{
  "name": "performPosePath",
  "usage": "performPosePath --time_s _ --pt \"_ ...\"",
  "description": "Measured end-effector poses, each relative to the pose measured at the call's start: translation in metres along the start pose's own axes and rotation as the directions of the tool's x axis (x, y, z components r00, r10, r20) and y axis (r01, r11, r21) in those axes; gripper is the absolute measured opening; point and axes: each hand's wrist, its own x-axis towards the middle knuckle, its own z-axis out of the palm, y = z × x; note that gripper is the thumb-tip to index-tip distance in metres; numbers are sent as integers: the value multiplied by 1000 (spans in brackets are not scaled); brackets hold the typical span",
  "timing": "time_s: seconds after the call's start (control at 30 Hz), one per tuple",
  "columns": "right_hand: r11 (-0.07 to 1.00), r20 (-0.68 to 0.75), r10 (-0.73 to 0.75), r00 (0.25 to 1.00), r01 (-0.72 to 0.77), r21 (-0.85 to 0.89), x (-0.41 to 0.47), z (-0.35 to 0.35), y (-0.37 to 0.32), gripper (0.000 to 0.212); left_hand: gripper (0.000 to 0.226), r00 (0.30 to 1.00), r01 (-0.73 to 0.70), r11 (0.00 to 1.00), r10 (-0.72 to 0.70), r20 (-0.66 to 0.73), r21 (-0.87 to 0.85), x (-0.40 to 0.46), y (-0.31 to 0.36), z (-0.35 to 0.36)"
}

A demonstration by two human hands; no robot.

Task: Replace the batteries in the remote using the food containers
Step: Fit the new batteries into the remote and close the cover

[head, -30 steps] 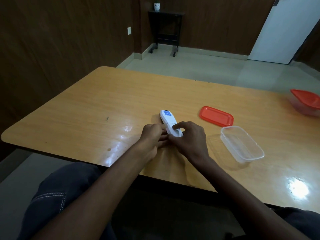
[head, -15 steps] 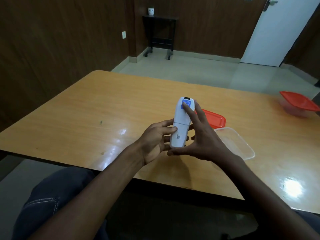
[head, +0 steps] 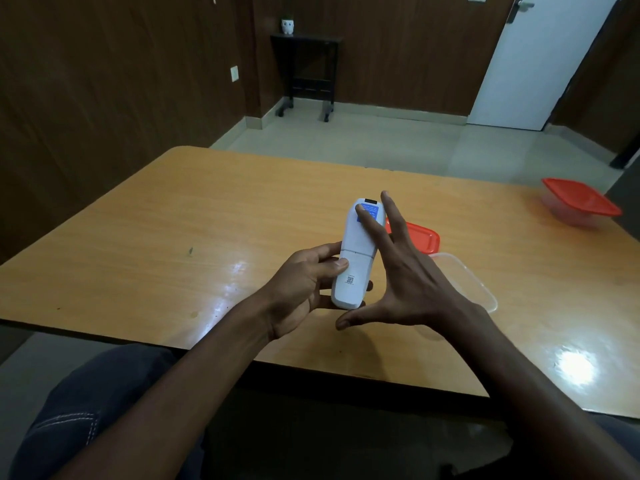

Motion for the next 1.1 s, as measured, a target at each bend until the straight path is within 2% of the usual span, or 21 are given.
performPosePath --time_s 0.2,0.53,0.87,0.93,1.0,1.1 --pt "1000 -37 -3 999 2 -19 0 4 -6 132 29 1000 16 1000 -15 13 -24 -5 -6 1" --pt "994 53 36 998 -30 -102 -3 1 0 134 34 1000 3 1000 -4 -29 -18 -3 -13 5" --pt "983 -25 32 999 -36 -180 1 0 0 133 27 998 5 1000 -6 -69 -19 -4 -13 10" --pt "989 -55 50 997 -57 -136 1 4 1 131 29 997 16 998 -19 -69 -53 -4 -11 7" --pt "998 -65 56 996 -58 -23 0 8 1 124 35 997 47 988 -55 -51 -145 -3 -8 5" --pt "975 15 69 998 -70 213 -1 12 -3 118 36 993 57 947 -88 -83 -316 -1 -7 5"
